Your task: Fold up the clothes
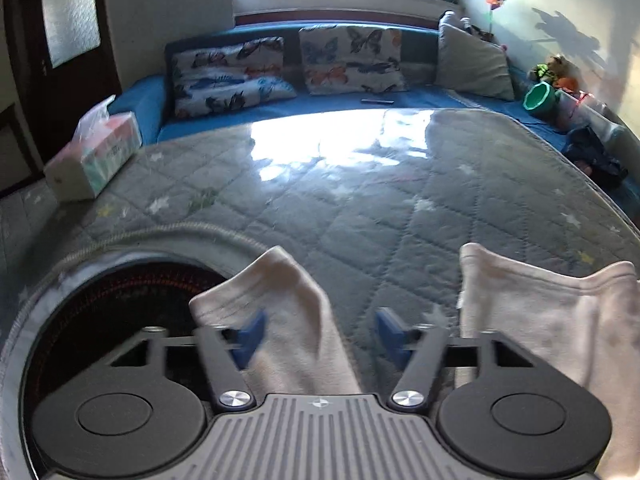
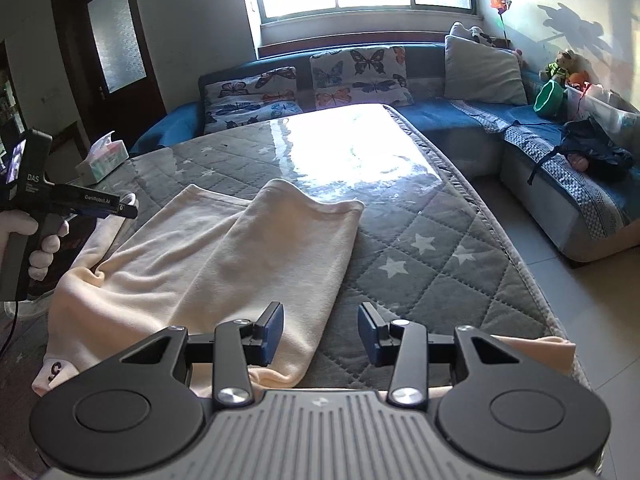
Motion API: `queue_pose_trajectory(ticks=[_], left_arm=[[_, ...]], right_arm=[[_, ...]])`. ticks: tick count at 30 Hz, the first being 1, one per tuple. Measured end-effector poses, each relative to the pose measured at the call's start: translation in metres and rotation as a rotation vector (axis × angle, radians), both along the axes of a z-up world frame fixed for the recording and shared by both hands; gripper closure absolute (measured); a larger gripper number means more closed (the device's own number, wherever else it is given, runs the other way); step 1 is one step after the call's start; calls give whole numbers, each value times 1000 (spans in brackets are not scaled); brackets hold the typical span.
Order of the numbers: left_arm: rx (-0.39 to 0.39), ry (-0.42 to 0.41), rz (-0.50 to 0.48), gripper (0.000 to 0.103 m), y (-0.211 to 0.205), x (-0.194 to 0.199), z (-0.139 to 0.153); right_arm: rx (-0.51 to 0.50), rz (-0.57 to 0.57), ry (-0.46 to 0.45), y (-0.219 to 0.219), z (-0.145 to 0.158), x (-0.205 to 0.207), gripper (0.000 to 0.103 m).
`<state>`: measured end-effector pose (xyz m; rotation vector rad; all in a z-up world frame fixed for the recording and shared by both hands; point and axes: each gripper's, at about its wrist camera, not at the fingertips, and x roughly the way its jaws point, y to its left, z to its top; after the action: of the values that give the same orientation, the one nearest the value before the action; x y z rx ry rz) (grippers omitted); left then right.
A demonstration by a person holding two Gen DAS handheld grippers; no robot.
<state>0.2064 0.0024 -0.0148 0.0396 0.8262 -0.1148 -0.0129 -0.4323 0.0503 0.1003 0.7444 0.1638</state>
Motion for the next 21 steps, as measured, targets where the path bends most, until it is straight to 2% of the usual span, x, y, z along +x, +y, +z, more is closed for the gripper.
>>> queue_pose_trajectory(ticks=[1,2,3,5,15,17,21], left_arm=[[-6,-1,5,69,4,-2,-1],[-13,-1,9,84,8,-3,-2],[-21,-3,15,91,12,-6,-1],[-48,-35,32,97,23,-16,6],[-169,-188,162,100,88,-96,45],[-180,-180,176,100,95,-105,46],[-205,-148,136,96,92,-103,48]], right_arm=[[0,-1,0,0,0,0,62],[1,-2,1,-1,-1,0,62],[1,-3,1,-1,-1,0,62],[2,1,0,0,-1,-1,62],[4,16,-20,9,2,-10,60],[3,17,-28,11,4,-13,54],[2,18,-28,13,5,-15,53]])
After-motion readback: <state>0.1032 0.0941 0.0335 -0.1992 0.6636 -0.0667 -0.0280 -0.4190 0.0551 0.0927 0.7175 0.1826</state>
